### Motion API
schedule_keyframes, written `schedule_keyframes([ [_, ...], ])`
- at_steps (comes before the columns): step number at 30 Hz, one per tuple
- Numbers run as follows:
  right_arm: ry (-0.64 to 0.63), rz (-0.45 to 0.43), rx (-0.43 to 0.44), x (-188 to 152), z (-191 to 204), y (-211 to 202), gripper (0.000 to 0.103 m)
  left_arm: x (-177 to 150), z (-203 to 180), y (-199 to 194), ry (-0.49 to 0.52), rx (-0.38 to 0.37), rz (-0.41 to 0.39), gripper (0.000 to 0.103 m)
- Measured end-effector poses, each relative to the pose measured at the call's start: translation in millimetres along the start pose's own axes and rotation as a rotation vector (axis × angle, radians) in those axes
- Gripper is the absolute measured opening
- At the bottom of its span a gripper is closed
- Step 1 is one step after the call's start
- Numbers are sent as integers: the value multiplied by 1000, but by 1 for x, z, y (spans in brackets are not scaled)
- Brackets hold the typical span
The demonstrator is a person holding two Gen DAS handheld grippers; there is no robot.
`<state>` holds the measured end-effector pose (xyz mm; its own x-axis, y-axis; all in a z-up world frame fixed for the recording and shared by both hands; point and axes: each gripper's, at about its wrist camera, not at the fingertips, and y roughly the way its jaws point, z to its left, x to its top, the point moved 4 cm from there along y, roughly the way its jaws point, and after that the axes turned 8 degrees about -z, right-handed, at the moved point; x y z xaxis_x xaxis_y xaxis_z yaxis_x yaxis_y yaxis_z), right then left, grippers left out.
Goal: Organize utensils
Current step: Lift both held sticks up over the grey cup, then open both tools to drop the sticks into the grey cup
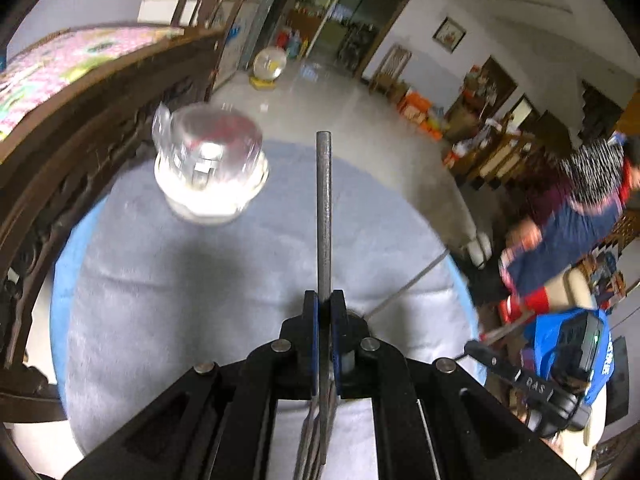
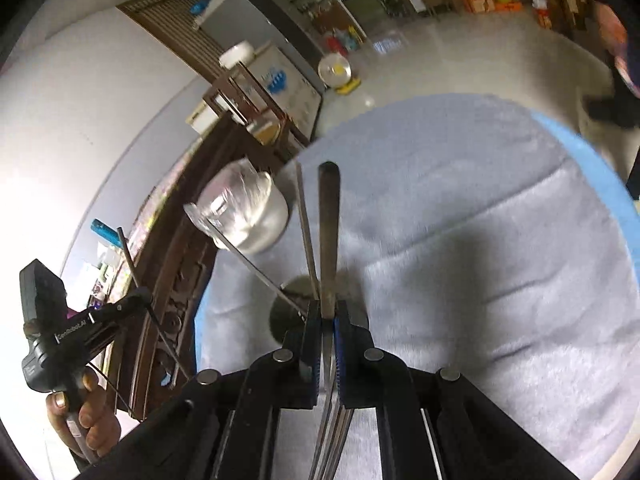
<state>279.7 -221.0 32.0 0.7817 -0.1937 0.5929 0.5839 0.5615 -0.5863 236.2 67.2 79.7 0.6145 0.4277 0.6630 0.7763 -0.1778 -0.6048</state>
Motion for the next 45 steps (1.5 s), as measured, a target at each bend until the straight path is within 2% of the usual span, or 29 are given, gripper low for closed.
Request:
schedule_keyframes([
  [8, -26, -143, 20, 31, 24, -33, 7, 21, -20, -3, -26, 8, -274, 6],
  [12, -48, -186, 2, 35, 34, -22, 7, 21, -25, 11, -11, 53, -369, 6],
  [16, -64, -190, -30, 31, 34, 1, 7, 13, -22, 27, 6, 103, -410, 6],
  [19, -86, -172, -61, 23, 33, 21, 7, 6, -20, 39, 35, 125, -404, 6],
  [27, -97, -114, -69, 4, 28, 47, 7, -11, -10, 66, 65, 154, -349, 6],
  [35, -92, -70, -66, -6, 24, 61, 9, -20, -9, 66, 73, 155, -297, 8],
  [36, -88, -65, -61, -6, 23, 61, 9, -20, -9, 65, 74, 153, -296, 10],
  [37, -80, -61, -53, -6, 22, 62, 9, -20, -10, 64, 74, 149, -295, 17],
  [40, -67, -62, -48, -6, 20, 62, 9, -19, -8, 57, 69, 145, -306, 47],
  [41, -61, -59, -38, -6, 19, 62, 9, -19, -7, 55, 68, 146, -315, 53],
  [45, -47, -68, -42, -4, 17, 58, 9, -16, -1, 42, 56, 142, -329, 54],
])
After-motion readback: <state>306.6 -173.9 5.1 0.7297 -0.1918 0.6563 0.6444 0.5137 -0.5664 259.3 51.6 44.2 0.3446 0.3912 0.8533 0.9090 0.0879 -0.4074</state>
